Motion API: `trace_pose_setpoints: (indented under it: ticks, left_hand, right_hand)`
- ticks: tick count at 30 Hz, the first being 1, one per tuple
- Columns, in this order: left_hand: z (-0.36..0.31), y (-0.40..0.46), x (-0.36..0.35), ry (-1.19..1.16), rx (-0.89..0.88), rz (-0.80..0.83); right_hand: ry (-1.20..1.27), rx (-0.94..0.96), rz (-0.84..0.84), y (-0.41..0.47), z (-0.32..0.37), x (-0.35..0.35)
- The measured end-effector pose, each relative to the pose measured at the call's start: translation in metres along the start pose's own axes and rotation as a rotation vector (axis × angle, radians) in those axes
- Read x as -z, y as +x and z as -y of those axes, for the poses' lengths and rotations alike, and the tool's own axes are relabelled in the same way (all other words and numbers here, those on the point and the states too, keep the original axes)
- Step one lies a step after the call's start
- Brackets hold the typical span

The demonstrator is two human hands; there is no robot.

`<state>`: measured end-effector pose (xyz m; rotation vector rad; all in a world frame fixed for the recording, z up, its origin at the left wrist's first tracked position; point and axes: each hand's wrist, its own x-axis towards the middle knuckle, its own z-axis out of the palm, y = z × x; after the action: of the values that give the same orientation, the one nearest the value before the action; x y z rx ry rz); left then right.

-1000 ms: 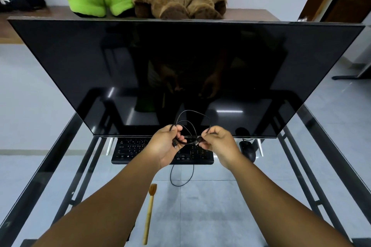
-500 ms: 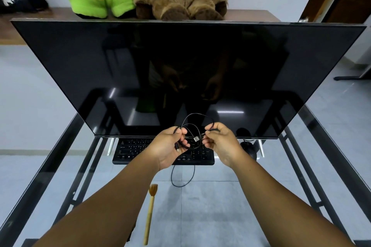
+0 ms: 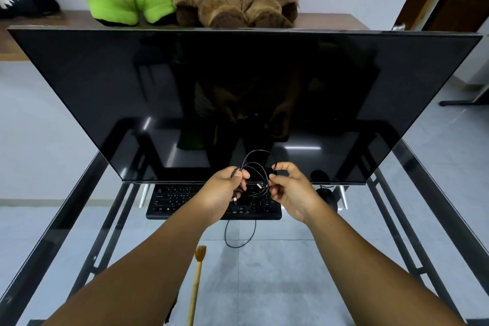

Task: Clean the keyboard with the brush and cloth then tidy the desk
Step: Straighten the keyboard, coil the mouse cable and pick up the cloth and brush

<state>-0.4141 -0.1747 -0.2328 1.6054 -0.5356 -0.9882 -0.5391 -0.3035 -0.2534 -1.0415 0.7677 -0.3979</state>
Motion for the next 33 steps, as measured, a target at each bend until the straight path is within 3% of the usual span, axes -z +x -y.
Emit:
trace_pose_setpoints:
  ticks: [3,9,18,33]
  left_hand:
    - [-0.001,0.001,0.000,0.169,-0.010,-0.009]
    - [-0.003,0.003,0.004,0.272,-0.026,0.000]
    - [-0.006,0.005,0.014,0.238,0.033,0.060]
    - [-0.006,0.010,0.015,0.173,0.010,0.066]
  right_hand:
    - [-0.049,-0.008,0.045,0.000,0.003,0.002]
    - [-0.113,-0.074,0.123,0.000,0.008,0.008]
    - [-0.201,-0.160,0.175,0.002,0.007,0.020]
    - [-0.376,-0.028,0.153,0.002,0.018,0.017]
